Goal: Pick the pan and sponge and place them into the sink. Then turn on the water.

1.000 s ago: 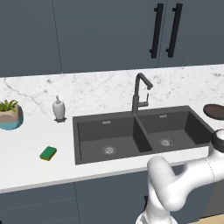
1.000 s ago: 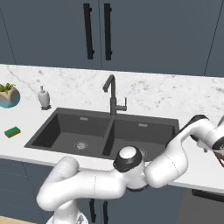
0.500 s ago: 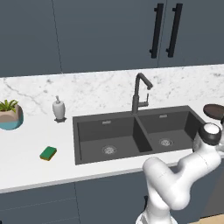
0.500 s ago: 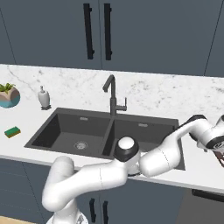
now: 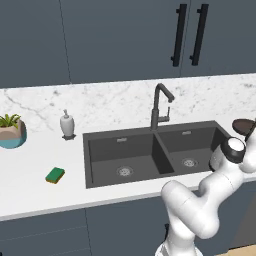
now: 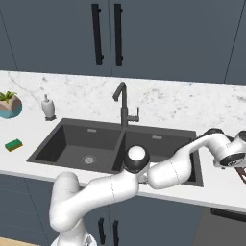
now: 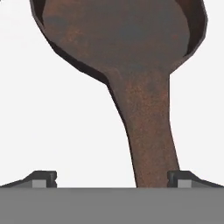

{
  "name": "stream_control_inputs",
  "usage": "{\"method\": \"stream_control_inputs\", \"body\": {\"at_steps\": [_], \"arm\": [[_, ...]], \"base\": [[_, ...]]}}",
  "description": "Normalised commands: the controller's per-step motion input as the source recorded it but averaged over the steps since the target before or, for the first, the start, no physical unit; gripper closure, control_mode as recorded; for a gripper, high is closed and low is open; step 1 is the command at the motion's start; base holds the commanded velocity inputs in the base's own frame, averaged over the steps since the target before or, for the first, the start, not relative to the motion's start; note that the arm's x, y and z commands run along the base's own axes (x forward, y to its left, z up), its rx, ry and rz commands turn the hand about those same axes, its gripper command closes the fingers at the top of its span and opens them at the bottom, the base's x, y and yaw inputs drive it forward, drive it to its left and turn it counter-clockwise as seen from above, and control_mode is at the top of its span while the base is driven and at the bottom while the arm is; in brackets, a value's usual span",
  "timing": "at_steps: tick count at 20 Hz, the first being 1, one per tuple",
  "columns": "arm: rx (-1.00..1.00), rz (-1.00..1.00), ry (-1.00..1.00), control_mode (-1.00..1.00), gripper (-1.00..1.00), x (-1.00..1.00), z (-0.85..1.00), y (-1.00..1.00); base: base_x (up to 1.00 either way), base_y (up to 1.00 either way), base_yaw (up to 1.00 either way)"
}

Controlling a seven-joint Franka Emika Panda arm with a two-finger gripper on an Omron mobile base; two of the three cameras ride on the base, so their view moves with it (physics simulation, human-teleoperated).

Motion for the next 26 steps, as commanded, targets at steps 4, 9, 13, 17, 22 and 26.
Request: {"method": "stream_control_inputs", "body": {"at_steps": [4, 9, 13, 17, 22, 26], "arm": [[0.0, 0.24, 0.0, -1.0, -1.0, 0.34, 0.01, -0.06], [0.0, 0.16, 0.0, -1.0, -1.0, 0.14, 0.0, -0.04], [0.0, 0.02, 0.0, -1.0, -1.0, 0.0, 0.0, -0.2], [0.0, -0.01, 0.0, -1.0, -1.0, 0.0, 0.0, -0.4], [0.01, -0.1, 0.02, -1.0, -1.0, 0.01, 0.0, -0.47], [0.07, -0.19, 0.1, -1.0, -1.0, 0.09, 0.0, -0.53]], "base": [[0.0, 0.0, 0.0], [0.0, 0.0, 0.0], [0.0, 0.0, 0.0], [0.0, 0.0, 0.0], [0.0, 0.0, 0.0], [0.0, 0.0, 0.0]]}}
